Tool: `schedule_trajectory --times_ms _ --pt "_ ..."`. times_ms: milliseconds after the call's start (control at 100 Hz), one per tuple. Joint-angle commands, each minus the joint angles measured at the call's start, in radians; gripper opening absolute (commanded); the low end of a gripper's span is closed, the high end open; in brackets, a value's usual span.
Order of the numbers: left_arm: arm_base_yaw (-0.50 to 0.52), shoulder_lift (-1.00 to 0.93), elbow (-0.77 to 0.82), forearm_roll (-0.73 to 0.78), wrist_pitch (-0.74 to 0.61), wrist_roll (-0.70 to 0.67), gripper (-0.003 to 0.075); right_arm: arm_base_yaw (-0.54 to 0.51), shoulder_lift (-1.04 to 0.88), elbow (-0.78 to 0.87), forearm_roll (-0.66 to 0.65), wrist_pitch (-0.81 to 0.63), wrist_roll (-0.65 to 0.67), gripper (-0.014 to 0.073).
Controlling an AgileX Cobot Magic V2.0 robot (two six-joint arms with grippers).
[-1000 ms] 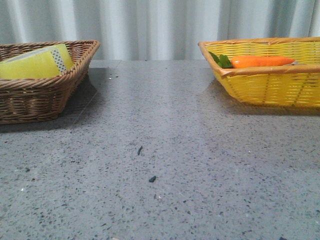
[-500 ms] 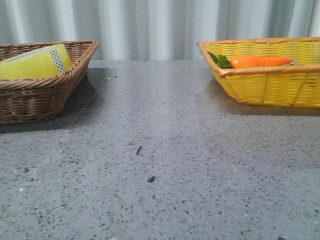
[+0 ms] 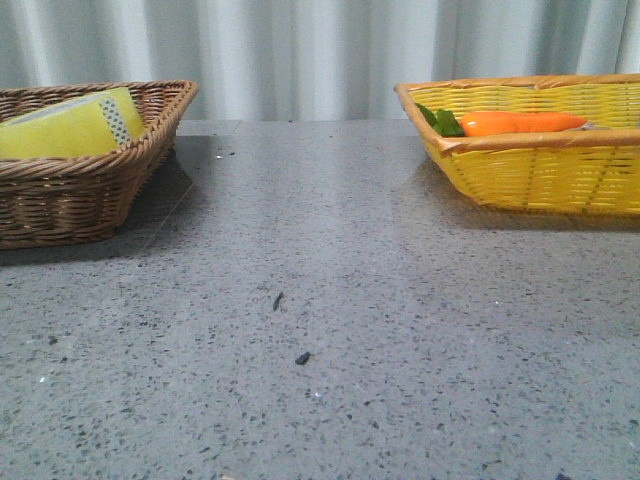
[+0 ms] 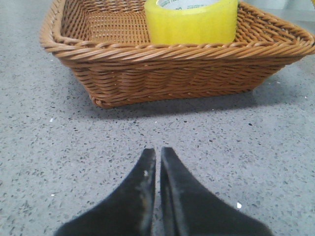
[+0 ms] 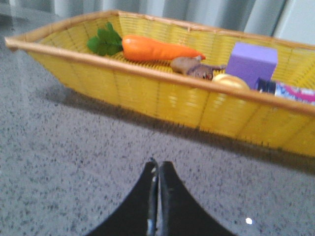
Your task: Transfer tape with both arms
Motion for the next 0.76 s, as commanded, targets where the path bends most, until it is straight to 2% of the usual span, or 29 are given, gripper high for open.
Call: schedule_trajectory --times_ms 0,190,750 --pt "0.001 -0.027 0.009 -0.011 -0.046 -0.007 -0.002 -0.007 -0.026 0.021 0.005 -0.022 0.009 -0.0046" --pt "0.001 -0.027 0.009 -0.011 -0.046 -0.007 -0.002 -0.007 -0.031 0.021 -0.019 0.123 0.009 -0.0046" --pt "0.001 -0.027 0.009 -0.011 -0.046 -0.007 -0.002 -0.007 -0.031 0.021 -0.019 0.121 0.009 -0.0046"
